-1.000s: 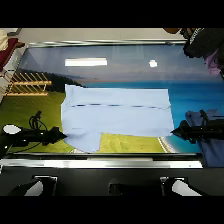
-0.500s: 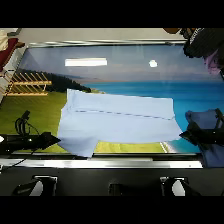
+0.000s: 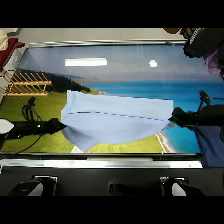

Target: Fold the clothes and pants, and hang the long-sleeved shirts on hangers.

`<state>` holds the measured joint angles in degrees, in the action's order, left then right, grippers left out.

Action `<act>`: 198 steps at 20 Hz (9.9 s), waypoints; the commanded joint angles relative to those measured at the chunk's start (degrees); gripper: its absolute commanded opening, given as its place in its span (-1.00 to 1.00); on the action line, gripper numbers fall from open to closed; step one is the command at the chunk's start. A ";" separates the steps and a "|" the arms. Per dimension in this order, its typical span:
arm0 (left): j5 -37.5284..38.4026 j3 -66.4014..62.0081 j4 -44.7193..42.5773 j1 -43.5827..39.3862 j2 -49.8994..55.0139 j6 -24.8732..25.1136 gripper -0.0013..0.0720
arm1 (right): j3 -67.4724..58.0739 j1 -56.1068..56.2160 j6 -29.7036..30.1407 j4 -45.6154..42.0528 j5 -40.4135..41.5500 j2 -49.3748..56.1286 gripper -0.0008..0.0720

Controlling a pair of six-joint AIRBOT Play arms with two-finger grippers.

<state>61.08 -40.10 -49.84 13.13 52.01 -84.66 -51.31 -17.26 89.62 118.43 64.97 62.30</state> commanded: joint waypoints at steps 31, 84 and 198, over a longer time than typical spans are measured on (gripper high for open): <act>-11.63 -56.35 0.31 -5.18 60.13 -5.84 -0.92 | -25.57 3.06 -17.42 -13.84 -15.41 33.05 -0.88; -17.75 -54.53 14.05 -31.23 62.90 -11.02 -0.92 | -36.70 -8.20 -2.60 12.48 11.56 21.14 -0.87; 27.43 -62.69 -15.13 2.12 34.36 -6.60 -0.92 | -48.81 6.95 -2.38 14.78 -11.21 40.00 -0.88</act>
<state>88.49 -102.78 -64.97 15.20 86.39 -91.24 -96.09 -6.59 93.38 136.49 57.19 102.41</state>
